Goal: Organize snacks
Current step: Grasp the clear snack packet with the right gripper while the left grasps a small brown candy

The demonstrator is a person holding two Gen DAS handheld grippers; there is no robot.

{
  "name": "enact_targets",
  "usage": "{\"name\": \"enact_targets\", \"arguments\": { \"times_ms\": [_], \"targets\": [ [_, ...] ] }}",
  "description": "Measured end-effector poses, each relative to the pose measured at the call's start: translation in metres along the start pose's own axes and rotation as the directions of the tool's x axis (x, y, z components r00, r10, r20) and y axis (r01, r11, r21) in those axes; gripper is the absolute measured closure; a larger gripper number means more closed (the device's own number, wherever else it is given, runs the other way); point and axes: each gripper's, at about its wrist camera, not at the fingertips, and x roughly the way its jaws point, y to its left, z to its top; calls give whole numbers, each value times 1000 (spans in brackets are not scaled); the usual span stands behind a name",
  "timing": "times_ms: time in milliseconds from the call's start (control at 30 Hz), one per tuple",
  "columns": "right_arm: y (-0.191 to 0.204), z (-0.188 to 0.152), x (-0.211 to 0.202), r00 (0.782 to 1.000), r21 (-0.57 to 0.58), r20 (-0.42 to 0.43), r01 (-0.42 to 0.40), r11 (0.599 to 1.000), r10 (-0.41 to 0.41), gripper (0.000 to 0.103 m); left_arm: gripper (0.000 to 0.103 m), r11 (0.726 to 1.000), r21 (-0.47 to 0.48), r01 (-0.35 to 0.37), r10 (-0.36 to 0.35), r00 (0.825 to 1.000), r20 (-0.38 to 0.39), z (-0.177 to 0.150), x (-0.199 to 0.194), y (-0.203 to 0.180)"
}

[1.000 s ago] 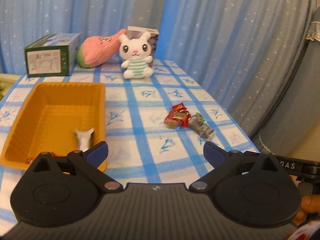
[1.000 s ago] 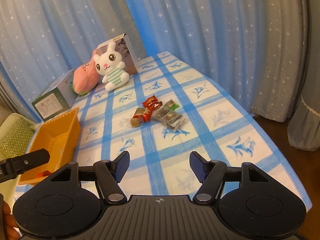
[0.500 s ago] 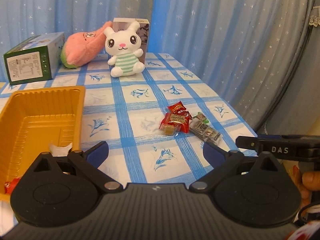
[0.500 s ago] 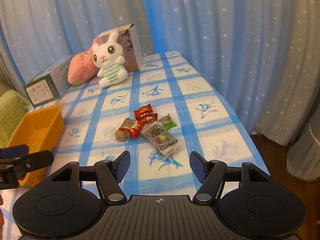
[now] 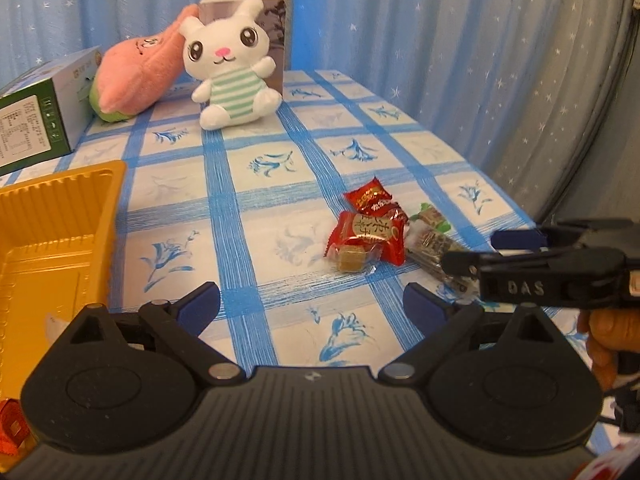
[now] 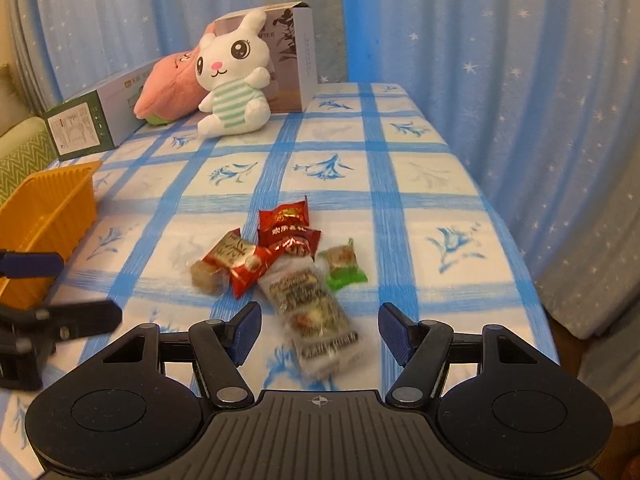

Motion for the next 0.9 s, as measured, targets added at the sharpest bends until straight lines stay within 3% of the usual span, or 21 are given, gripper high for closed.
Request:
{"name": "enact_targets", "arguments": {
  "times_ms": [100, 400, 633, 900],
  "targets": [
    [-1, 2, 16, 999, -17, -23, -28, 999, 28, 50, 6, 1000, 1, 1, -1, 1000, -8, -1, 6, -1],
    [5, 4, 35, 998, -73, -37, -59, 996, 56, 63, 6, 1000, -2, -6, 6, 999, -31, -4, 21, 0],
    [-3, 2, 16, 995, 54, -14, -94, 994, 95, 65, 9, 1000, -18, 9, -9, 1000, -27, -1, 32, -4],
    [-6, 1, -6, 998, 117, 19, -53, 992, 51, 65, 21, 1000, -7, 6, -6, 1000, 7, 6, 51, -13]
  ]
}}
